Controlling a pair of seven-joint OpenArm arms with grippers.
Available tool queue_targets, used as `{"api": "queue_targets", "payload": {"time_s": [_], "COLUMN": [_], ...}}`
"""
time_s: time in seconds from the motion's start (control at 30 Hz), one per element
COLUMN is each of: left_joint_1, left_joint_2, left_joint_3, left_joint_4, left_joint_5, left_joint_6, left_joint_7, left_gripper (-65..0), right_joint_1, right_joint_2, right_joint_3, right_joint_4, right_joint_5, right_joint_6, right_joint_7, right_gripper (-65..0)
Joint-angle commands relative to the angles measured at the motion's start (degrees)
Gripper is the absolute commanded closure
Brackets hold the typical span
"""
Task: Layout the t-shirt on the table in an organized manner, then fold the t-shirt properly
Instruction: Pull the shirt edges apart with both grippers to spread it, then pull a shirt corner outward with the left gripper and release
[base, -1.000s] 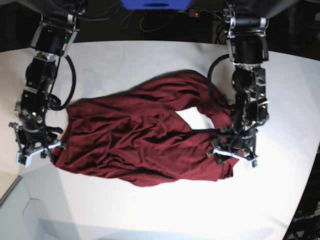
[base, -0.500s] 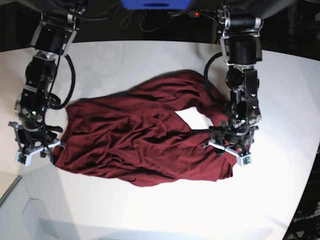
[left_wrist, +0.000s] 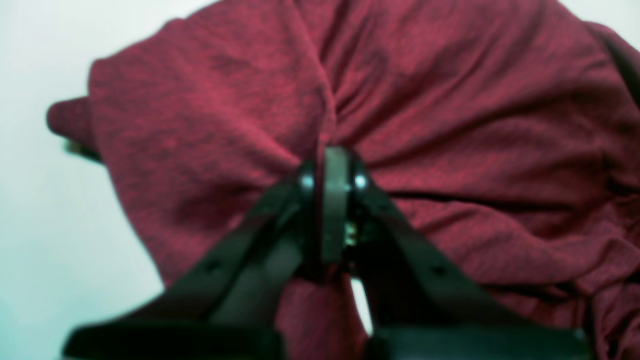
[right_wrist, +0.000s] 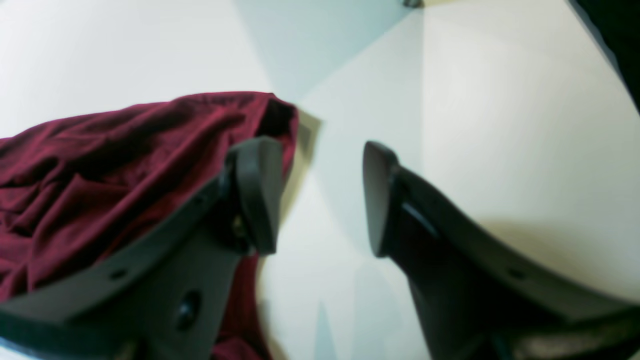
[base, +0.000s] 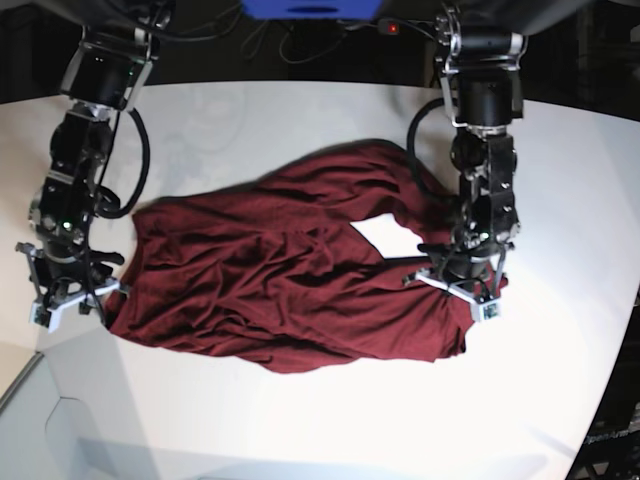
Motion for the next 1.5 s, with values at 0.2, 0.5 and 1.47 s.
{"api": "queue_targets", "payload": {"time_s": [0.2,0.5,1.47], "left_joint_1": [5.80,15.47,32.62], "left_joint_2": [-0.30,-0.21,1.72], "left_joint_3": [-0.30,-5.05,-18.85], "left_joint_4": [20.79,34.95,43.74], "left_joint_5": [-0.25,-0.42,-0.60], "left_joint_6": [-0.10,-0.10,-0.54], "left_joint_7": [-0.48,-0.39,-0.48], "left_gripper": [-0.2,-0.2,-27.9], "right_joint_1": [1.15,1.06,-0.52], "right_joint_2": [1.46,1.28,-1.18], "right_joint_3": [0.18,0.18,-0.17], "right_joint_4": [0.87,0.78,1.22], "right_joint_5": [-0.07,-0.07,-0.07], "right_joint_6": [0.17,0.17,0.17], "right_joint_7": [1.82,1.46,1.55], "right_gripper": [-27.3,-27.0,-27.0]}}
